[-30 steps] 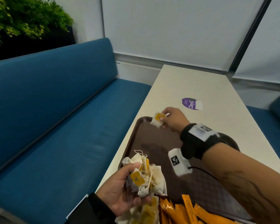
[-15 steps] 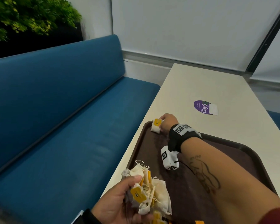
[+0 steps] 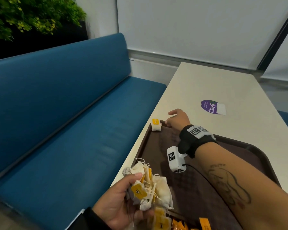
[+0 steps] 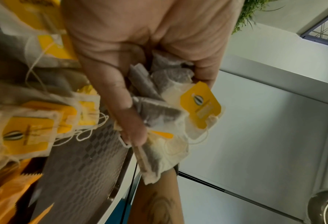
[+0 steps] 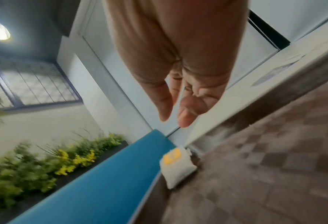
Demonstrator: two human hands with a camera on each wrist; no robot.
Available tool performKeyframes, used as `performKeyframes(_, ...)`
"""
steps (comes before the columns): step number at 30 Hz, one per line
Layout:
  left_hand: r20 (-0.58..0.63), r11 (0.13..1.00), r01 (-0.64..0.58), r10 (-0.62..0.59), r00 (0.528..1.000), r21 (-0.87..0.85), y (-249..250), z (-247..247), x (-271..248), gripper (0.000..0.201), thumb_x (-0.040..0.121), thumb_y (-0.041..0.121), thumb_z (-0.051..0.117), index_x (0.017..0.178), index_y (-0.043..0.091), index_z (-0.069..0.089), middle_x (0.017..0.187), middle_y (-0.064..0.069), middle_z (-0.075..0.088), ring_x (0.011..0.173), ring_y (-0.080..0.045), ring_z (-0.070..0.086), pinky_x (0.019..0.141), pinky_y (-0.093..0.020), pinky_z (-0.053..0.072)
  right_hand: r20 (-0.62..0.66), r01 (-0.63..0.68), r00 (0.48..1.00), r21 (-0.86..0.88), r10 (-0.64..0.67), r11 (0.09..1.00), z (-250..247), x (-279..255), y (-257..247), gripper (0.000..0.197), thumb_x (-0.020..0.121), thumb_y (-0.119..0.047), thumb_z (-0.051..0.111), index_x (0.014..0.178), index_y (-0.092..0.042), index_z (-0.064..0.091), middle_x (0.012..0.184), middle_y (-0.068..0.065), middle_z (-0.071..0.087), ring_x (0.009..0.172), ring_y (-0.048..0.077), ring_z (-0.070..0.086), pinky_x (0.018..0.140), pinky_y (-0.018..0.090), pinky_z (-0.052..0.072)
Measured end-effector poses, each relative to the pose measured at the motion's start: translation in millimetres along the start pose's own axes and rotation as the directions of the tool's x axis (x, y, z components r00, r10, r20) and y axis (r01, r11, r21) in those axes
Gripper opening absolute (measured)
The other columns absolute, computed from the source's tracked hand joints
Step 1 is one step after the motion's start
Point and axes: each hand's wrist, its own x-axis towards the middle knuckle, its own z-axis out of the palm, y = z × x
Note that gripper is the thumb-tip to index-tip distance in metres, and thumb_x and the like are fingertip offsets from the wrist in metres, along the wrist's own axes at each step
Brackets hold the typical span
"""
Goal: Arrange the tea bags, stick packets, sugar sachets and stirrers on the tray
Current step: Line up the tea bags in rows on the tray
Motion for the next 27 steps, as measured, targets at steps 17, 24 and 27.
performKeyframes(17,0.051,1.000,0.022,-0.021,0.998,-0.007,-17,18,-5,0.043,0.064,0.029,0.065,0.097,0.002,0.068,0.082,-0.021,0.066,0.054,-0.031,0.065,0.041,-0.039,0.055,0.640,0.463,0.594,0.225,-0.488,0.857,-87,-201,-11,0.042,0.072,0.011,0.069,0.099,-0.022,0.067,0.092,-0.007,0.060,0.076,0.012,0.053,0.071,0.016,0.047)
performKeyframes(24,0.081,0.999,0.036,-0.035,0.996,-0.019,-24,28,-11,0.033,0.067,0.028,0.061,0.076,-0.001,0.074,0.074,-0.022,0.068,0.049,-0.033,0.065,0.038,-0.039,0.054,0.653,0.543,0.588,0.117,-0.477,0.831,-97,-199,-6,0.028,0.074,-0.003,0.075,0.082,-0.029,0.067,0.089,-0.005,0.054,0.080,0.012,0.053,0.078,0.028,0.048)
performKeyframes(27,0.069,0.999,0.041,-0.039,0.997,-0.031,-23,25,-13,0.033,0.065,0.028,0.062,0.080,0.000,0.073,0.075,-0.022,0.067,0.050,-0.032,0.065,0.038,-0.038,0.054,0.673,0.534,0.559,0.154,-0.484,0.831,-97,-197,-9,0.024,0.075,-0.001,0.073,0.079,-0.023,0.065,0.095,-0.001,0.055,0.084,0.009,0.053,0.073,0.015,0.045)
